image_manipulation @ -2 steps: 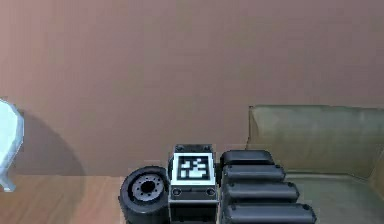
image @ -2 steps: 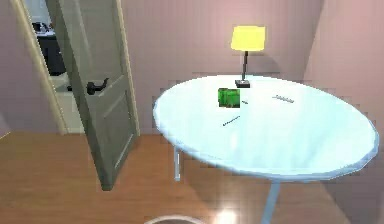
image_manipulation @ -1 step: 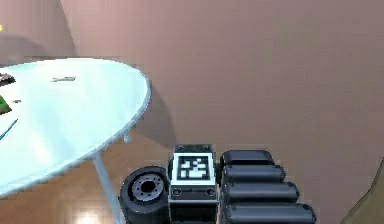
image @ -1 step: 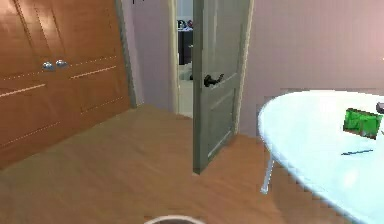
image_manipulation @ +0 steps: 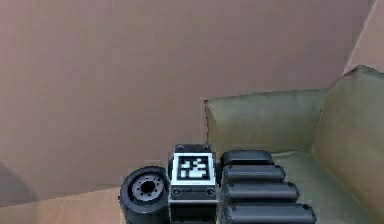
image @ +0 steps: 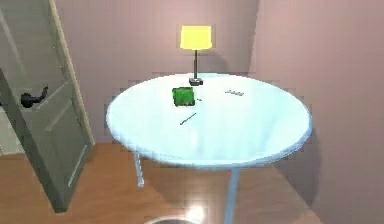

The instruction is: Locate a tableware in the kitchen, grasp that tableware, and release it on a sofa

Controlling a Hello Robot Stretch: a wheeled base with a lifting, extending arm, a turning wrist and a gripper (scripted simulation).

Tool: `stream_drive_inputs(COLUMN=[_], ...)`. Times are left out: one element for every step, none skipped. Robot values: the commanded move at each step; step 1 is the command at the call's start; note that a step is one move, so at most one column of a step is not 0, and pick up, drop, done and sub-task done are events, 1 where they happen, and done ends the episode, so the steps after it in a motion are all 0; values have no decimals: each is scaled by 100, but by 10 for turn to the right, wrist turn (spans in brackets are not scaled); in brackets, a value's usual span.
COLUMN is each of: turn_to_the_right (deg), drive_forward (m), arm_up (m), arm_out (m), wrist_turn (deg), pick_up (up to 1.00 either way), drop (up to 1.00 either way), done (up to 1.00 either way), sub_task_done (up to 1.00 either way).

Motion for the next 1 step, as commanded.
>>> stream_drive_inputs(turn_to_the_right=[450], drive_forward=[0], arm_up=[0], arm_out=[0], wrist_turn=[0], pick_up=[0], drop=[0], done=[0], sub_task_done=[0])
